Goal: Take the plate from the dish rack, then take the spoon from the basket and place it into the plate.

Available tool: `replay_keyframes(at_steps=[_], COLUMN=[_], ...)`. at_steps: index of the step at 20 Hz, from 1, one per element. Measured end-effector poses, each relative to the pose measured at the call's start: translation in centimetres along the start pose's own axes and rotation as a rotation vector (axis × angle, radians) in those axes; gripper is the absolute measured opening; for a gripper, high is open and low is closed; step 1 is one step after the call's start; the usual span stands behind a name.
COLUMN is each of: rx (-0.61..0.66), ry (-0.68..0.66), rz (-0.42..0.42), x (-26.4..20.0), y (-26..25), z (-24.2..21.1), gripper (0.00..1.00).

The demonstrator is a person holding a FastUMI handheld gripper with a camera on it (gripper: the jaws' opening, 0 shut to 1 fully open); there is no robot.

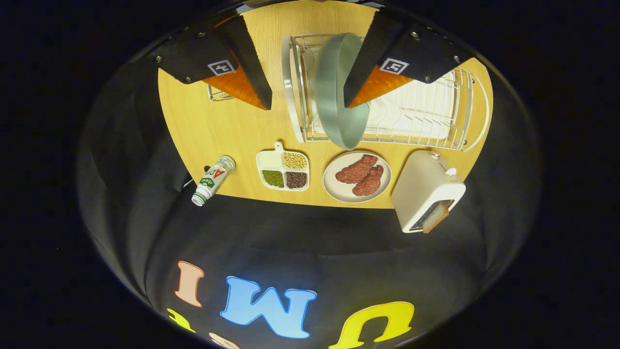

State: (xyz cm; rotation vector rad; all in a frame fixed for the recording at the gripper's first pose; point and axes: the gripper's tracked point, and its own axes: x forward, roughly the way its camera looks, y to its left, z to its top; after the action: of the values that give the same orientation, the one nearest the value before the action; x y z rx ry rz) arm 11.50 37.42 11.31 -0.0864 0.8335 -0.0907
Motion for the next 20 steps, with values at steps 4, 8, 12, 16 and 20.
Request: replay_keyframes(at_steps=[4,8,12,16,20], rx=[-0.024,0.009,0.007,-0.039,-0.13], ry=[0.044,0.086,0.081,0.07,0.03], rz=[-0.026,-0.039,-0.046,-0.12,-0.225], x=[0.9,1.9,1.7,1.1,-0.3], y=[0.4,0.7,1.4,2.0,3.0], z=[-0.7,-1.7,-1.3,-1.1,0.4], gripper=[0.77,0.3,0.15,0.1,0.1])
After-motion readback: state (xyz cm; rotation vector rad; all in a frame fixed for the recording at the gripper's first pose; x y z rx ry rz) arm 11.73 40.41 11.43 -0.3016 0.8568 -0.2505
